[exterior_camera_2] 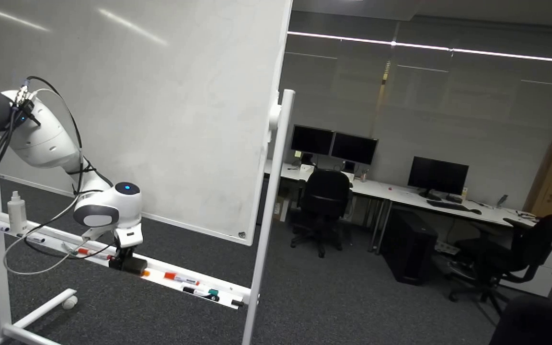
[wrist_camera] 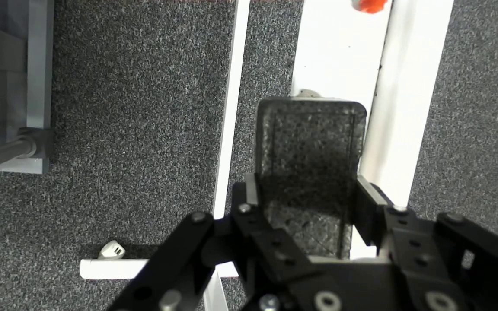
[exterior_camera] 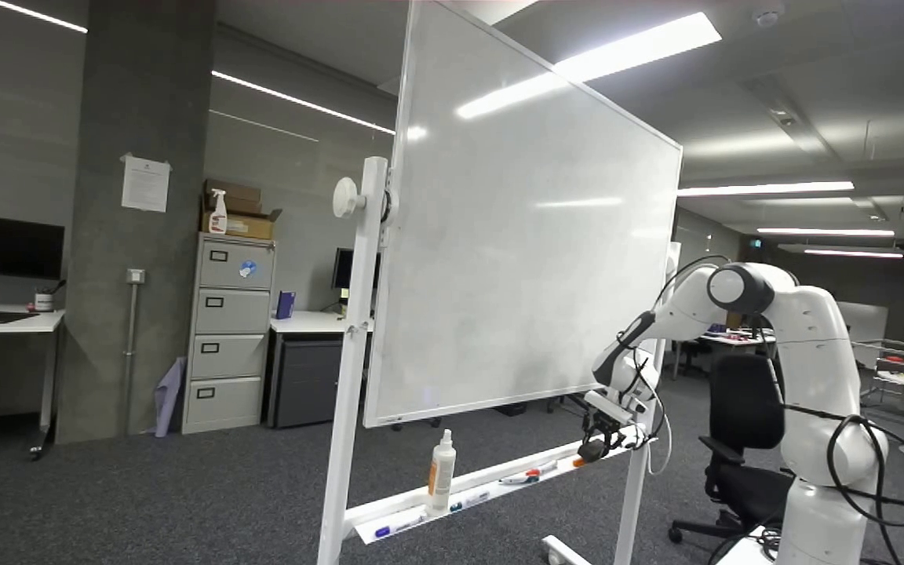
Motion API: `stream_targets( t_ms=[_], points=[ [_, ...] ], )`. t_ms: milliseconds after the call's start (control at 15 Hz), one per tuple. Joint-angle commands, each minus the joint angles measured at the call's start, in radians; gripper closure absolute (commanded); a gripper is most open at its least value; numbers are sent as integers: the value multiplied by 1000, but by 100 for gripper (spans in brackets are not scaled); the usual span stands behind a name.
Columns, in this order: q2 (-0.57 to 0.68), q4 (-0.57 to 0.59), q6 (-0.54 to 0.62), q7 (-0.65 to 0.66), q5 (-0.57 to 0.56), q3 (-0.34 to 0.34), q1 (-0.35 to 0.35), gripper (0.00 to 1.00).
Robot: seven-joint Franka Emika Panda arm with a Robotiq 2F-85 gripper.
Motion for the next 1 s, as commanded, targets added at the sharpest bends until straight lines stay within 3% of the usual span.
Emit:
stream_targets(
  t_ms=[0, 933],
  points=[
    [35, 38, 22, -59, 48, 12, -16, 70],
    [111, 136, 8, -136, 112, 23, -20, 70]
  ],
)
